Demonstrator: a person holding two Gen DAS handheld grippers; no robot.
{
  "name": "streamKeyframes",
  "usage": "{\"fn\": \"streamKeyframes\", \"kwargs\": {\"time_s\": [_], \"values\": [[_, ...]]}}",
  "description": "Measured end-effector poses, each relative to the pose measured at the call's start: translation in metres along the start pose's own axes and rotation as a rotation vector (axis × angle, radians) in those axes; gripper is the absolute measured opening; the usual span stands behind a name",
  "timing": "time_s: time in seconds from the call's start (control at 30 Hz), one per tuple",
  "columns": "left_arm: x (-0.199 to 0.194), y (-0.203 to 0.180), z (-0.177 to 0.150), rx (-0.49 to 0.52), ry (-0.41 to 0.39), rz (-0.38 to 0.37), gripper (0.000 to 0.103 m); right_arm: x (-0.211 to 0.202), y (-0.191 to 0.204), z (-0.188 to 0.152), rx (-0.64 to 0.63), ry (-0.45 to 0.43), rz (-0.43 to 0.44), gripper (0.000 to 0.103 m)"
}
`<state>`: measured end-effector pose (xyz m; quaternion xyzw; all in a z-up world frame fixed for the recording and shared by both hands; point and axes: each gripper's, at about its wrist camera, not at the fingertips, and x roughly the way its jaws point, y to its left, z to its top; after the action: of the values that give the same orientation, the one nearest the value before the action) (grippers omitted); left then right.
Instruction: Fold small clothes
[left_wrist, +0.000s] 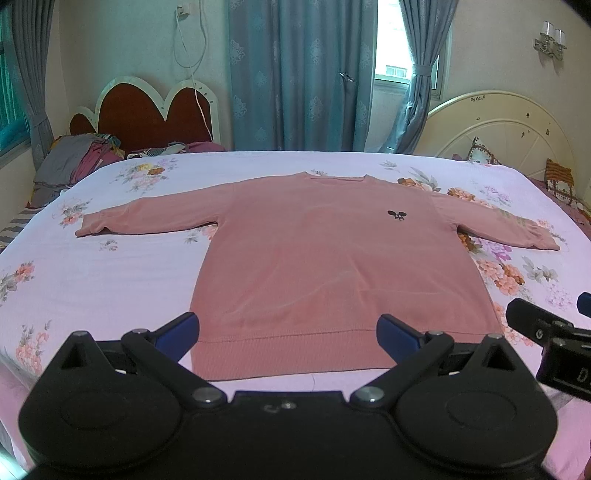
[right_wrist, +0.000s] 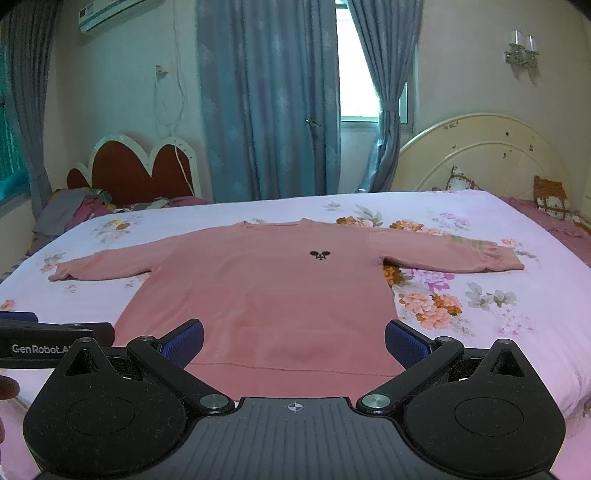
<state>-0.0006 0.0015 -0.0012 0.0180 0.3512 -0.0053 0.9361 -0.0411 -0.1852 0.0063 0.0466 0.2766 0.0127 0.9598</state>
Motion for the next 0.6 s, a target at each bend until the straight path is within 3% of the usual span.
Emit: {"fn": "streamKeyframes", "kwargs": {"time_s": [0.6], "values": [[0.0003,0.0008,0.0033,-0.006,-0.02,0.01,0.102,0.0051,-0.0053,-0.002,0.012,0.007,-0.015,0.103]]}}
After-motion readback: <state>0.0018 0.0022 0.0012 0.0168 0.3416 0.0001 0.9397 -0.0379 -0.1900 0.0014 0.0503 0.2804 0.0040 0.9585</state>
